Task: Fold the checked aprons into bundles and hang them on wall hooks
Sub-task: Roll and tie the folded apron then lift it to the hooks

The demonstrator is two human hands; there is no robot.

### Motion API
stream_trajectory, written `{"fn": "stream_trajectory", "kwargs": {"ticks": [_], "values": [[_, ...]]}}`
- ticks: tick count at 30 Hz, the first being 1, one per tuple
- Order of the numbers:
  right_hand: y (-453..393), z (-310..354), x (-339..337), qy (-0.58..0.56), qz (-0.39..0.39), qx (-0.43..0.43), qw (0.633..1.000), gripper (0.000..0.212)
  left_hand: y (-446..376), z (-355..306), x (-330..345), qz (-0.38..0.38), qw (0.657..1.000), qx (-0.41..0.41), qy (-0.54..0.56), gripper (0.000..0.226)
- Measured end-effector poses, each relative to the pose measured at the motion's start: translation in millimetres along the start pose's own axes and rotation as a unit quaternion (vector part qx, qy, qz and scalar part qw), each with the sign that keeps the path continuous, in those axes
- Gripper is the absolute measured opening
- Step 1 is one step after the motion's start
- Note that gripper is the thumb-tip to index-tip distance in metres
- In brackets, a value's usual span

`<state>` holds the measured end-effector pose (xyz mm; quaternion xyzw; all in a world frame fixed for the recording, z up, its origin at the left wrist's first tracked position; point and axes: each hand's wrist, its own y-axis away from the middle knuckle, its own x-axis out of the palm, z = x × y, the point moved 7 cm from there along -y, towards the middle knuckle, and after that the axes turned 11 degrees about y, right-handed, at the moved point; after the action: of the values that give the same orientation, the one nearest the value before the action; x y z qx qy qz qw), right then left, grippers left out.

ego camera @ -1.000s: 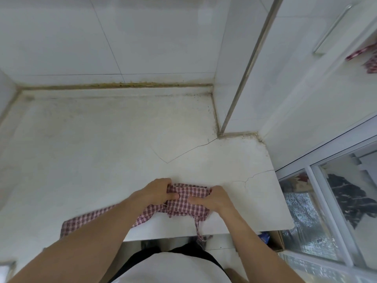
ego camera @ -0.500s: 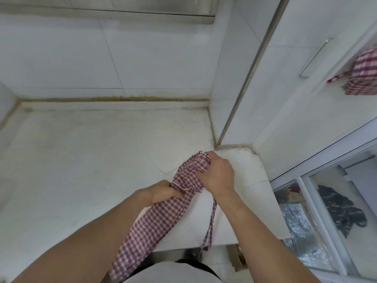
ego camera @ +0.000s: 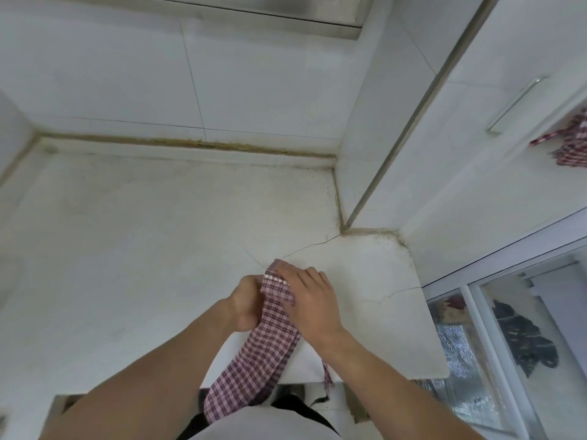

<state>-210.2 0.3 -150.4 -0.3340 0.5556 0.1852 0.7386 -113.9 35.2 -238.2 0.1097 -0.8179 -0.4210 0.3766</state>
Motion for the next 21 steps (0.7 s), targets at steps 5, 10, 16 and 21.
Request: {"fn": "stream_trajectory", "kwargs": {"ticks": [5, 10, 16, 21], "values": [[23, 4, 19, -0.123, 0.09, -0.061, 0.986, 0.074, 8, -3, -4, 0.057, 0.998, -0.021, 0.029, 0.072], [21, -14, 10, -0.196, 0.147, 0.032, 0.969, 0.053, 11, -16, -3, 0.078, 0.993, 0.02, -0.087, 0.052], [28, -18, -5, -0.243, 0.066, 0.176, 0.952, 0.047, 15, -39, 7, 0.074, 0.985, 0.119, -0.105, 0.056], [21, -16, 1, -0.457, 0.212, 0.304, 0.809, 0.116, 35, -59, 21, 0.097, 0.972, 0.169, -0.129, 0.049]]}}
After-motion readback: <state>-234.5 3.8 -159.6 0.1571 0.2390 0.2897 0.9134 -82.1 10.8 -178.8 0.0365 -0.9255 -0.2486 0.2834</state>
